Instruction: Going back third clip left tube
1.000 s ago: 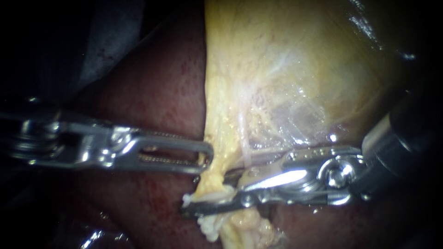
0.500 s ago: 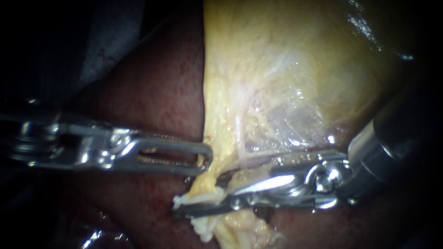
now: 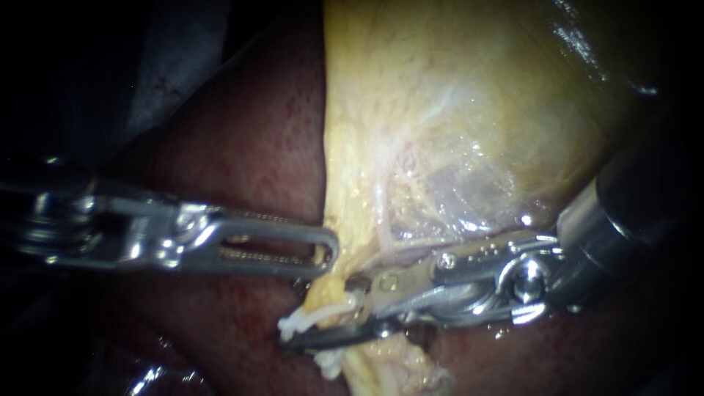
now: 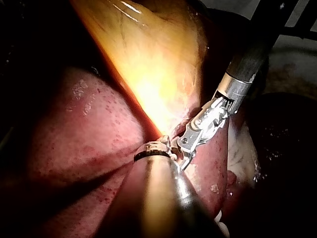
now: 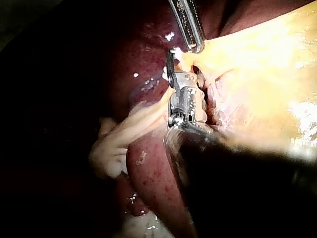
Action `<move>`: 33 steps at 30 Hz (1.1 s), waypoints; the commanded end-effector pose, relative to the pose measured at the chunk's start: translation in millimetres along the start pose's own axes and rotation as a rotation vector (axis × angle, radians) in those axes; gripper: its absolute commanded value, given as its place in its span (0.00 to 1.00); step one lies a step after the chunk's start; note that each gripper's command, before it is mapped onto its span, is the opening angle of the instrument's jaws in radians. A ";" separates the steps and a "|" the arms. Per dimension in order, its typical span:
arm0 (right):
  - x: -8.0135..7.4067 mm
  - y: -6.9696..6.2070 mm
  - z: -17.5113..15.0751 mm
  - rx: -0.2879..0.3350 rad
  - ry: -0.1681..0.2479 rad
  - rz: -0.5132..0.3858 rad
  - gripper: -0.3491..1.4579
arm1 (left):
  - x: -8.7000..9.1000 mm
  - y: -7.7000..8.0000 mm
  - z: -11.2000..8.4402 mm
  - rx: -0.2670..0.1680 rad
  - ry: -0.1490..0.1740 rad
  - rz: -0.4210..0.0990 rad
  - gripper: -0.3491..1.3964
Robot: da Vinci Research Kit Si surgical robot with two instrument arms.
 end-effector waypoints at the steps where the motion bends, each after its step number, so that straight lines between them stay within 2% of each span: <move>1: 0.1 0.0 -0.2 0.001 0.001 0.001 0.45 | 0.0 0.0 0.0 0.000 0.000 0.000 0.00; 4: 0.0 -0.1 -0.7 0.003 0.000 -0.004 0.44 | 0.0 0.0 0.0 0.000 0.000 0.000 0.00; 8: 0.2 -0.2 -1.2 0.007 0.003 0.122 0.43 | 0.0 0.0 0.0 0.000 0.000 0.000 0.00; 13: 1.0 -0.4 -1.8 0.007 0.007 0.188 0.43 | 0.0 0.0 0.0 0.000 0.000 0.000 0.00; 21: 2.8 -0.1 -4.4 -0.025 0.035 0.208 0.45 | 0.0 0.0 0.0 0.000 0.000 0.000 0.00; 28: 2.6 0.3 -8.0 -0.043 0.052 0.221 0.45 | 0.0 0.0 0.0 0.000 0.000 0.000 0.00; 33: 2.2 0.1 -10.9 -0.046 0.058 0.234 0.44 | 0.0 0.0 0.0 0.000 0.000 0.000 0.00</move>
